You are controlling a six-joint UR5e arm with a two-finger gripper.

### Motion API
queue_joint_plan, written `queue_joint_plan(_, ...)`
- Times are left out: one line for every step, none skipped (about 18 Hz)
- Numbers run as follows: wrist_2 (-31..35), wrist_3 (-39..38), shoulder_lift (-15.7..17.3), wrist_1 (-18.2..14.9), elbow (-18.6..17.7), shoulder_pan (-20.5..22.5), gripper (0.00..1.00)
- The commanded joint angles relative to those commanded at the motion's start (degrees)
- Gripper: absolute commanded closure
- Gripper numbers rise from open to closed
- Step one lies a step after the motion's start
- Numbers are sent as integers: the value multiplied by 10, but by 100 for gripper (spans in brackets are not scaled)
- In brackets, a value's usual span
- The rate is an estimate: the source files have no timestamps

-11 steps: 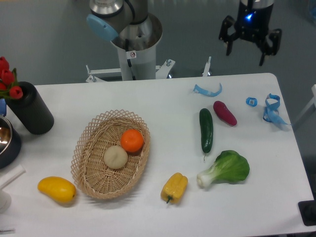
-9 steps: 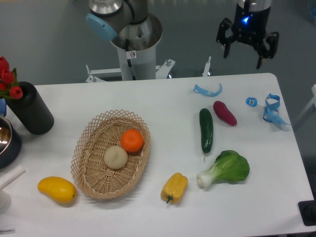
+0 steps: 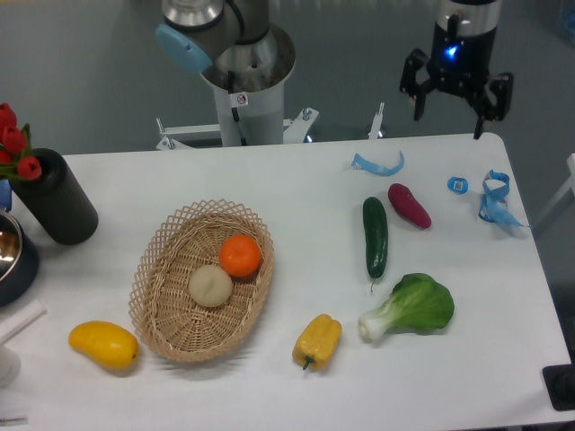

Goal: Pick up the yellow pepper from the table
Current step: 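Move the open gripper down toward the cucumber and bok choy area, then swing the gripper over to above the yellow bell pepper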

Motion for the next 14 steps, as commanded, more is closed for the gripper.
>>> queue_joint_plan(0, -12, -3, 6, -2, -6, 0)
queue_joint_plan(-1, -18, -9, 7, -3, -16, 0)
queue_joint_plan(-2, -23, -20, 7, -3, -25, 0)
queue_joint_plan(-9, -41, -28, 7, -3, -35, 0)
queue_joint_plan(-15, -55, -38, 9, -3, -45, 0)
queue_joint_plan(-15, -70, -48, 18, -1, -54, 0)
queue_joint_plan(-14, -87, -58, 35, -1, -64, 0)
queue_joint_plan(-11, -107, -68, 52, 0, -75, 0)
queue_joint_plan(-10, -132, -80, 65, 2, -83, 0)
queue_joint_plan(-10, -154, -94, 76, 6, -92, 0)
queue_joint_plan(-10, -167, -105, 86, 11, -103, 0)
queue_joint_plan(-10, -171, -119, 96, 19, -110, 0)
queue_joint_plan(-10, -172, -133, 104, 26, -118, 0)
queue_joint_plan(-10, -176, -147, 108, 35, -127, 0)
